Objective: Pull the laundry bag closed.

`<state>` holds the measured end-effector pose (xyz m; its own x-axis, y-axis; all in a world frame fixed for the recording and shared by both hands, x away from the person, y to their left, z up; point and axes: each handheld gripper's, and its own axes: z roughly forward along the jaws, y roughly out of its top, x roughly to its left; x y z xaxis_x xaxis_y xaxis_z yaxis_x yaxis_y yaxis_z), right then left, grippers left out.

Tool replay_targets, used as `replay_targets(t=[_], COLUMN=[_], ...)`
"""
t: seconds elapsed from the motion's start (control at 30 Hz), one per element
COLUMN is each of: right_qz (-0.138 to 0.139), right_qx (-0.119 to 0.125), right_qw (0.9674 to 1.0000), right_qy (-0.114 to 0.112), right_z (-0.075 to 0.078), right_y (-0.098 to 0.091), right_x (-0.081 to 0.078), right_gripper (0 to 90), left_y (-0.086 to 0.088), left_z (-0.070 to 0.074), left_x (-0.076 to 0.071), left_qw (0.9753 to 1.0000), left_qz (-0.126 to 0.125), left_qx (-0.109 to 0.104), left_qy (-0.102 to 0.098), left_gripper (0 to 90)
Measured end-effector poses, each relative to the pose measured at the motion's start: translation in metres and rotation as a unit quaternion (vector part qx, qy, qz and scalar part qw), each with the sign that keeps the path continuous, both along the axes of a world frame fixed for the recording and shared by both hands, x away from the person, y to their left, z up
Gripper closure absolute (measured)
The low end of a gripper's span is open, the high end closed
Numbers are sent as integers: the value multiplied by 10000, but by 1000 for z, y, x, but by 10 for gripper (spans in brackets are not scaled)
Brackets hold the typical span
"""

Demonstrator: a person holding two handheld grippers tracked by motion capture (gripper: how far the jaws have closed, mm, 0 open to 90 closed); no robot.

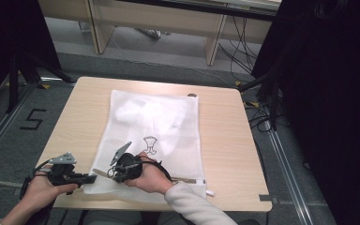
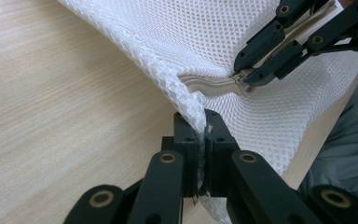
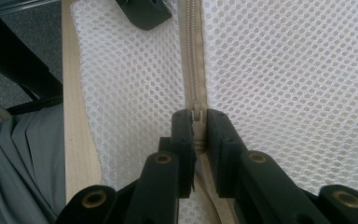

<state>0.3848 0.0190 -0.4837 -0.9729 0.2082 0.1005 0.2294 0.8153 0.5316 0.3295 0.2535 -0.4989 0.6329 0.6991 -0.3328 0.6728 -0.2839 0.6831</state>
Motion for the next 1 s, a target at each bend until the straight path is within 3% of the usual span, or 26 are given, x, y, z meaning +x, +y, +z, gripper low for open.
replay_targets(t=[1.0], right_qz=[-87], right_qx=[-57], right_qw=[9999], right_qy=[-13], right_z=[2], right_y=[-11], right_x=[1], right_gripper=[824], left_y=[1], left_z=[0], left_x=[0], left_qw=[9999], left_qz=[2], left_qx=[110], left_qy=[-37], left_gripper=[853])
